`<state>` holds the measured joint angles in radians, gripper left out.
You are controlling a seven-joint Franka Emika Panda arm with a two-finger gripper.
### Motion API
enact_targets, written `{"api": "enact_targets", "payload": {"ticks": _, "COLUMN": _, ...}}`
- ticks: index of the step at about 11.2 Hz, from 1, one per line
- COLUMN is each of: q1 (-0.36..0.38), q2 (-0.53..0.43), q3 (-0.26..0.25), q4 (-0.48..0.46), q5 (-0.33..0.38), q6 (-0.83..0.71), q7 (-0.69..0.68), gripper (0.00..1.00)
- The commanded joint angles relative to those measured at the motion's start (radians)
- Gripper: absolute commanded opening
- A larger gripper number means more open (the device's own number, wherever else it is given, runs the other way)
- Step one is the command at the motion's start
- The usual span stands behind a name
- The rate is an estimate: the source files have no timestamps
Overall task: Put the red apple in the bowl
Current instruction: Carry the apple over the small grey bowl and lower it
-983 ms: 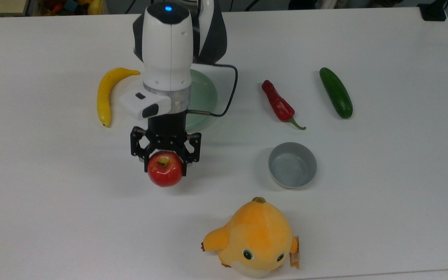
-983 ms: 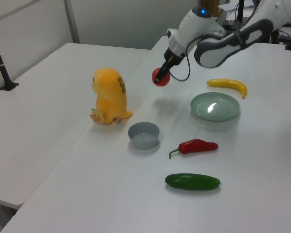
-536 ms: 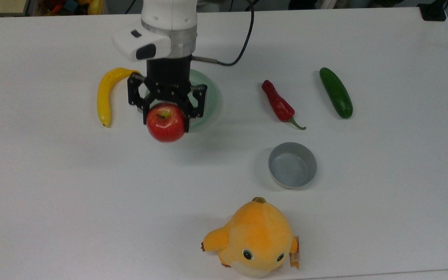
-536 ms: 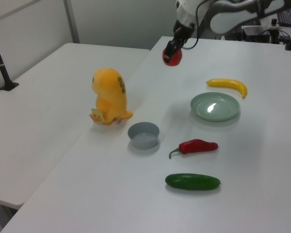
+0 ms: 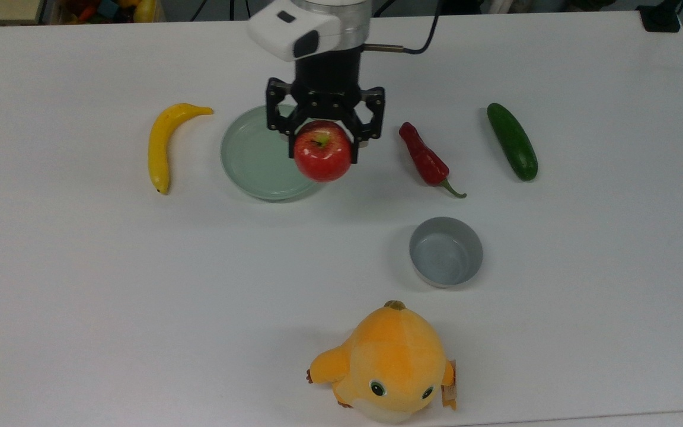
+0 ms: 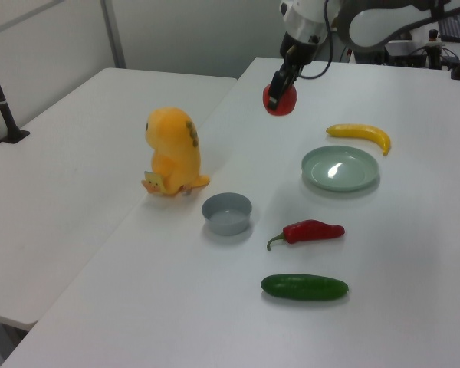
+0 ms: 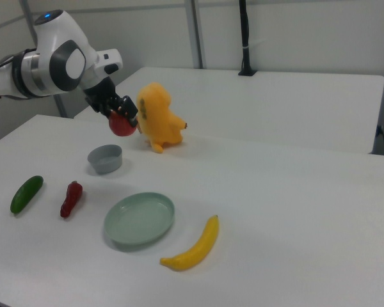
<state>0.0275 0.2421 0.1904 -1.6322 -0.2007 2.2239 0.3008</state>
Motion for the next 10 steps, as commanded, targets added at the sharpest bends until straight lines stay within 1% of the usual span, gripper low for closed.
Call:
{"api": "enact_targets", "payload": {"ticks": 1, "q1": 0.072, "q2": 0.012, "q3": -0.009, "q4": -0.023, "q5": 0.02, "q6": 0.008, "q7": -0.014, "gripper": 0.14}}
{"api": "enact_targets", "payload": {"ticks": 2, "q1": 0.095, "q2": 0.031, "q3": -0.009, "q4": -0.02, "q5": 0.02, "q6": 0.013, "q7": -0.014, "gripper": 0.14}}
{"api": "enact_targets", "payload": {"ticks": 5, "q1": 0.144, "q2": 0.083, "q3": -0.009, "q4": -0.021, "q5": 0.006, "q6": 0.101, "q7": 0.0, "gripper": 0.14}}
{"api": "enact_targets", "payload": {"ticks": 8, "q1": 0.164, "q2": 0.147, "q3": -0.011, "q4": -0.018, "q5": 0.0, "q6": 0.219, "q7": 0.008, "gripper": 0.14}}
{"api": "enact_targets", "payload": {"ticks": 10, "q1": 0.167, "q2": 0.187, "q3": -0.011, "q4": -0.018, "q5": -0.025, "q6": 0.296, "q7": 0.008, "gripper": 0.14}}
